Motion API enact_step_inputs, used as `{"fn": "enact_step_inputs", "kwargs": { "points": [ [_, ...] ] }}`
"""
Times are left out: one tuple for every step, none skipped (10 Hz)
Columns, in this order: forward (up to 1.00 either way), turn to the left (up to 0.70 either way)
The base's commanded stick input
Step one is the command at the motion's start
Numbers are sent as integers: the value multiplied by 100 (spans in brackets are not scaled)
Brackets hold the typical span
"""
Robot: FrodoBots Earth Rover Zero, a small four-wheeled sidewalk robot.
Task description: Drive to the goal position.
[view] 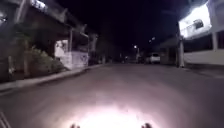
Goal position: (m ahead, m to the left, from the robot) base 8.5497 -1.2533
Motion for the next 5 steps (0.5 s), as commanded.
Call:
{"fn": "enact_step_inputs", "kwargs": {
  "points": [
    [85, 0],
    [85, 0],
    [85, 0],
    [85, 0],
    [85, 0]
  ]
}}
